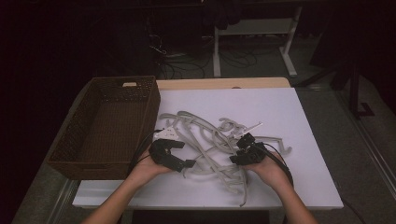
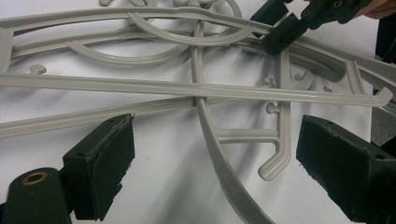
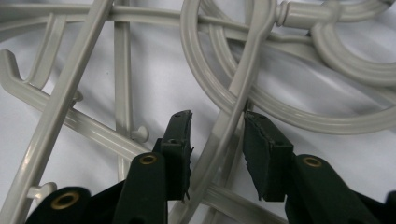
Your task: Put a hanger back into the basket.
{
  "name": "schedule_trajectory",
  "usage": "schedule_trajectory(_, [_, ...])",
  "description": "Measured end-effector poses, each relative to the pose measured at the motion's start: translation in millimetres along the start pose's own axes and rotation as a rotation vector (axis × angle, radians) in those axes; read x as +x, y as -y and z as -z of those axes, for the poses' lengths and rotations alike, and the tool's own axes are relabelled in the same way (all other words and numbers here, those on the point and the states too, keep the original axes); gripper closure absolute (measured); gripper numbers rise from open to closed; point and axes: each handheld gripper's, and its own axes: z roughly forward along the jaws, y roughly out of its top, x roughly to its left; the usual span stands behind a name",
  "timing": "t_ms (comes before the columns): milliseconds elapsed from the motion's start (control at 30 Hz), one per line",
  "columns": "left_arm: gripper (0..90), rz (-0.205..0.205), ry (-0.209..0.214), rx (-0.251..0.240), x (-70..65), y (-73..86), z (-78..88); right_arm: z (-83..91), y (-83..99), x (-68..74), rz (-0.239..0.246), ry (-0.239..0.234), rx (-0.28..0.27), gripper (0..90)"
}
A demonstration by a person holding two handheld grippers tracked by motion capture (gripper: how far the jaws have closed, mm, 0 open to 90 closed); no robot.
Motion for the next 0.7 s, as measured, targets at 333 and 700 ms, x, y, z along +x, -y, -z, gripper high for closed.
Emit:
schedule_trajectory(333, [11.5, 0.000, -0.003, 0.001, 0.2, 0.0, -0.4, -0.2, -2.6, -0.5, -0.022, 0.046, 0.018, 72.1])
schedule_trajectory(700, [11.5, 0.002, -0.005, 0.002, 0.6, -0.1, -1.2, 5.0, -6.0, -15.5, -0.061, 0.089, -0.024, 76.6])
